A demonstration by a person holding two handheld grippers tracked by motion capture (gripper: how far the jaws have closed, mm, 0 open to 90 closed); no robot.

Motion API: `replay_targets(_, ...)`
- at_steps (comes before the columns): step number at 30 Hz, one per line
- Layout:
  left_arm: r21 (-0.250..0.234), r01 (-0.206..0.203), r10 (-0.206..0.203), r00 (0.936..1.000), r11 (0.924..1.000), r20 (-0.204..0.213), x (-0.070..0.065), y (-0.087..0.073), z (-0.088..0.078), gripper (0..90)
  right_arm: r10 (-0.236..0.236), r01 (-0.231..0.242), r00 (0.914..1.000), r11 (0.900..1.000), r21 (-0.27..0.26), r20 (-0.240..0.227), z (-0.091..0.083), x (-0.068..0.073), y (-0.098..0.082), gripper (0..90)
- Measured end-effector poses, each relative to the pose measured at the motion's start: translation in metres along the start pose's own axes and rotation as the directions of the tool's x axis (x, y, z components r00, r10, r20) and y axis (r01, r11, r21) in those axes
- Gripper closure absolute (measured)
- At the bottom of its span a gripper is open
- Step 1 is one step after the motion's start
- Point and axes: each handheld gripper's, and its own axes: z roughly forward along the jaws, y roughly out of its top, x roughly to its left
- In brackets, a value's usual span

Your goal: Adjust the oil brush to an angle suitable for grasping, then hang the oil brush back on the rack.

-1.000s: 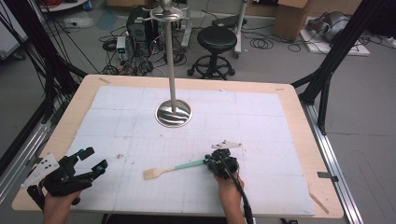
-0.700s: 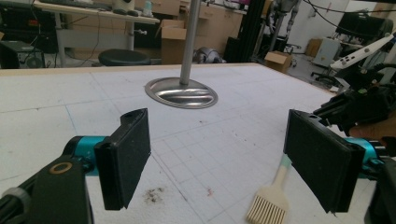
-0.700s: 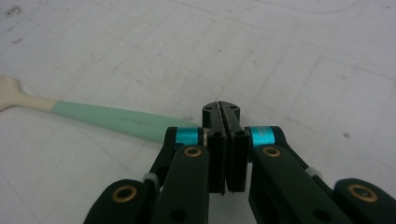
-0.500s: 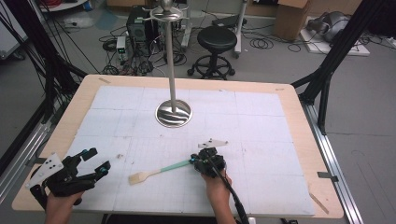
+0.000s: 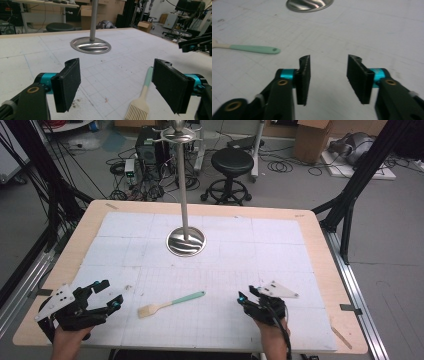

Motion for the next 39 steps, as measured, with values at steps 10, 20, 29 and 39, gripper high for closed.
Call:
replay_targets(10,0.008,0.000,0.000,0.9996,1.0000,0.027,-0.003,-0.001,0.006,18.2,0.040,-0.026,0.9955,0.988,-0.153,0.086,-0.068,-0.028,-0.016,17.3)
replay_targets(20,0.004,-0.014,0.014,0.9998,0.9999,0.018,-0.003,0.000,0.005,19.2,0.023,-0.012,0.9979,0.984,-0.176,0.061,-0.077,-0.030,-0.015,17.1)
replay_targets(29,0.015,-0.014,0.014,0.9999,0.9998,0.004,-0.003,-0.001,0.009,18.8,0.028,-0.017,0.9977,0.984,-0.178,0.062,-0.078,-0.029,-0.016,17.2)
replay_targets(39,0.055,-0.029,0.027,0.9988,0.9981,0.040,-0.011,-0.002,0.018,17.7,0.031,-0.020,0.9978,0.984,-0.177,0.058,-0.078,-0.028,-0.016,17.2)
